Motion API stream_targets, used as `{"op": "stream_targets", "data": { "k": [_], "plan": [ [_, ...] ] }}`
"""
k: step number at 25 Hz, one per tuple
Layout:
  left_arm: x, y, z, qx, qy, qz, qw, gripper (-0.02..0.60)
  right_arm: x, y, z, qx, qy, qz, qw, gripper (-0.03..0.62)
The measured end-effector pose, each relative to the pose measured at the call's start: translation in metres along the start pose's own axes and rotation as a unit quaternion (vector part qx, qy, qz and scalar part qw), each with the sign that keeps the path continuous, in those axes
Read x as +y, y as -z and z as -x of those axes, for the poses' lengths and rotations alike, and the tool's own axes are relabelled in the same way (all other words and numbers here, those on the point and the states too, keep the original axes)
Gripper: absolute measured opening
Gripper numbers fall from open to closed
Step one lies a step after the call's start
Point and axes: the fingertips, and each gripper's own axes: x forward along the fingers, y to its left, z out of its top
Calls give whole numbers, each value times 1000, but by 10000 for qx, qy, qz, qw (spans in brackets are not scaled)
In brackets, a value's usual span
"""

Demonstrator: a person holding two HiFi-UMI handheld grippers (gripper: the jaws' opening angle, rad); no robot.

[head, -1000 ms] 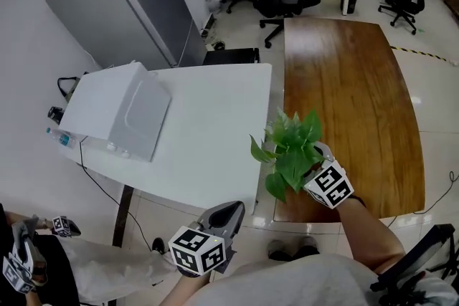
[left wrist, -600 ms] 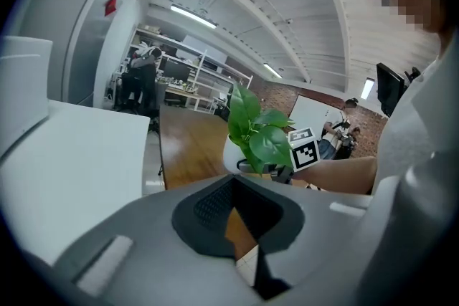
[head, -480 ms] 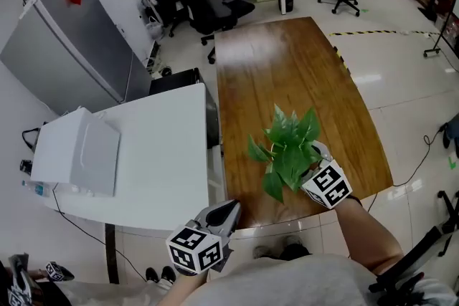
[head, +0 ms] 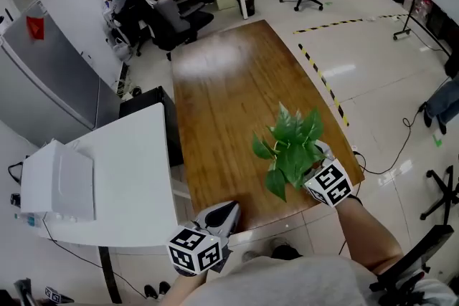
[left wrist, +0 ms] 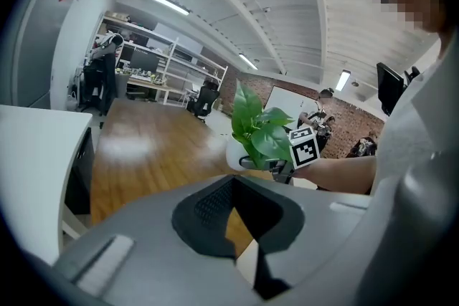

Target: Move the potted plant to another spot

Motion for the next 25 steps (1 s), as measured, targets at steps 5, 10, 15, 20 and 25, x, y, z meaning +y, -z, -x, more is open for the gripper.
{"op": "stream_targets", "data": {
  "k": [5,10,15,20,25],
  "plan": [
    [-19,-7,-29,104,137,-89,9998,-6,-35,19,22,62,217,-111,9997,456],
    [-27,-14,-51,162,196,-144,9996,-6,-57,35,32,134,315,-215,9992,456],
    [-30,-13,-66,257,213,-175,9993,-6,-73,61,33,245,388,-365,9983,456],
    [-29,-7,-76,377,196,-205,9989,-6,-82,78,32,280,427,-468,9976,457],
    [-27,-3,-81,436,167,-199,9987,-6,-88,89,29,287,474,-516,9971,457]
  ]
}}
